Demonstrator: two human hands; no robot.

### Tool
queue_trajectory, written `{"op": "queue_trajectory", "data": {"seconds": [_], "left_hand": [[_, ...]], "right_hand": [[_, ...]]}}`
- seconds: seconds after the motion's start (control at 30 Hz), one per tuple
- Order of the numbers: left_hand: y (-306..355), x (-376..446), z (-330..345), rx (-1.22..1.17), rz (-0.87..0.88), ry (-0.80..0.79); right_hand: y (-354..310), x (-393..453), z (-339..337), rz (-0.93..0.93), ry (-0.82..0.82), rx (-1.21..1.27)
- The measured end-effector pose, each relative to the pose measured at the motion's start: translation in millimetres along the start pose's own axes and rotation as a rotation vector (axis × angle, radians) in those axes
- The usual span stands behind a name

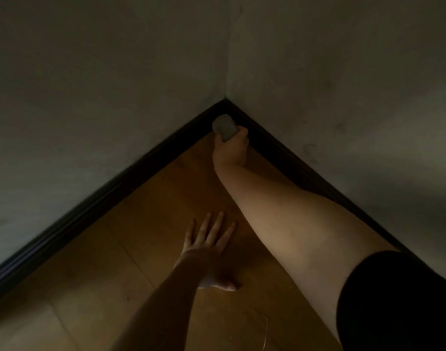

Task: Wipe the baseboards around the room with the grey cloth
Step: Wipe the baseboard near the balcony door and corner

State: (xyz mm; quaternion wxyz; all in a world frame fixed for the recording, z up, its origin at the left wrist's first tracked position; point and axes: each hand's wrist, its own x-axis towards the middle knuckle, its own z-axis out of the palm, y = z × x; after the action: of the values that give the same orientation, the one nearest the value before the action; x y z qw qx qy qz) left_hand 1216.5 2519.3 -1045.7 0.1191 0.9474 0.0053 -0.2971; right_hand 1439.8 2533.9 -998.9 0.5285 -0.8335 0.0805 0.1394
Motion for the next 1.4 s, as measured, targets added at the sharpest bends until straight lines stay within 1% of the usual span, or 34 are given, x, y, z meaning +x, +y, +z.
{"op": "queue_trajectory", "data": {"seconds": [0.23,0.43,0.57,0.73,0.87,1.0,1.17,1.4], "left_hand": [[-4.2,-0.8,-1.2,-0.005,0.011,-0.005],[-7.2,-1.5,1.6,-0.030,-0.022,0.000],[-9.6,0.1,-3.9,-0.051,-0.040,-0.016],[-4.7,-3.0,-19.1,-0.045,-0.040,-0.062],[-10.3,-6.2,-20.9,-0.025,-0.067,-0.052],[-5.9,-5.7,-19.6,-0.011,-0.070,-0.040],[-5.0,-5.2,-16.7,-0.018,-0.049,-0.027],[-4.4,-6.6,-15.2,-0.016,-0.063,-0.034]], "right_hand": [[-20.9,11.6,21.2,0.131,0.048,-0.009],[3.0,2.3,-5.6,0.095,0.055,-0.055],[27.4,-14.5,-43.1,0.081,0.107,-0.060],[82.4,-45.3,-123.7,0.110,0.256,-0.144],[123.7,-71.6,-179.6,0.034,0.291,-0.205],[158.4,-94.5,-234.8,0.079,0.381,-0.243],[190.4,-113.6,-284.3,0.077,0.395,-0.311],[216.6,-131.9,-330.6,0.093,0.411,-0.352]]}}
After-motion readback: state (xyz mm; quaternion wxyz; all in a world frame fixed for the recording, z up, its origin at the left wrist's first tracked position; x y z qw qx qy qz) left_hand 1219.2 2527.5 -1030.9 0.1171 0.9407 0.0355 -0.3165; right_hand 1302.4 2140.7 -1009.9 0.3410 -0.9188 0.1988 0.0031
